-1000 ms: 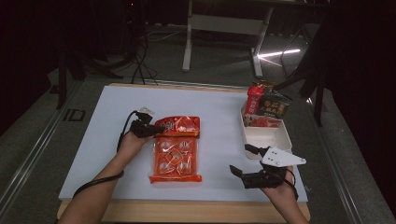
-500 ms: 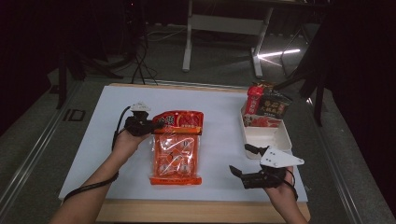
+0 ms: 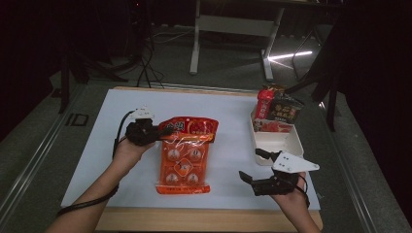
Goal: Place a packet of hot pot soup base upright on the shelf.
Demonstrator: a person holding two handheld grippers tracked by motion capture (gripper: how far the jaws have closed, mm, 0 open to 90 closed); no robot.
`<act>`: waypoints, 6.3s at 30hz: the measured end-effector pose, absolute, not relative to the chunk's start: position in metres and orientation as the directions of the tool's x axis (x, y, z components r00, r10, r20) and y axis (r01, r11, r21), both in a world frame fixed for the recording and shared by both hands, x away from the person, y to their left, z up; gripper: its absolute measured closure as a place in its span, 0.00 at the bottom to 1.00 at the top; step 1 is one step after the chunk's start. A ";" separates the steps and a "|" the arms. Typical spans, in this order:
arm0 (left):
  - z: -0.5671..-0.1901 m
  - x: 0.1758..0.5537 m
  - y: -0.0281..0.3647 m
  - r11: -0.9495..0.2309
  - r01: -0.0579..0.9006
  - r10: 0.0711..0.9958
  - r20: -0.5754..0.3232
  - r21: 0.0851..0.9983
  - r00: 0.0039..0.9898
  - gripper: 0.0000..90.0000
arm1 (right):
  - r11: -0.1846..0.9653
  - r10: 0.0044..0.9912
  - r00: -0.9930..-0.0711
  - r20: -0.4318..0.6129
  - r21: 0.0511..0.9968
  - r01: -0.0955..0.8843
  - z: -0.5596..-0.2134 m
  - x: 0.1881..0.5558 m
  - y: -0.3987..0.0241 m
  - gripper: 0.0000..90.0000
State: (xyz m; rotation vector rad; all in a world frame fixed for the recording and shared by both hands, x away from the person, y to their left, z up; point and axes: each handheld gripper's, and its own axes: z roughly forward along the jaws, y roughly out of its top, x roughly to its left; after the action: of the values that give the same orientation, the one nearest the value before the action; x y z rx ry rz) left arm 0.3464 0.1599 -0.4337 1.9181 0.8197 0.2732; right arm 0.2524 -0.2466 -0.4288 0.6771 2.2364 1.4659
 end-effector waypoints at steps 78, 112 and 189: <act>-0.378 0.305 0.114 -0.137 0.166 0.297 -0.120 0.976 0.947 0.82 | 0.391 0.375 -0.926 -0.043 0.913 0.115 -0.354 0.278 -0.224 1.00; -0.431 0.288 0.155 -0.102 0.256 0.468 -0.180 0.961 0.865 0.02 | 0.303 0.538 -0.836 -0.107 0.950 0.073 -0.281 0.311 -0.268 1.00; -0.504 0.268 0.193 -0.107 0.332 0.553 -0.221 0.937 0.803 0.02 | 0.137 0.744 -0.653 0.144 0.923 0.360 -0.396 0.378 -0.386 1.00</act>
State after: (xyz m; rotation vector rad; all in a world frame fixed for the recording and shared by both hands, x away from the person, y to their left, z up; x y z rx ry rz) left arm 0.2685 0.1930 -0.5044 1.7129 0.6960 0.2150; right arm 0.3778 -0.3861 -0.3963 1.0652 2.0727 1.5222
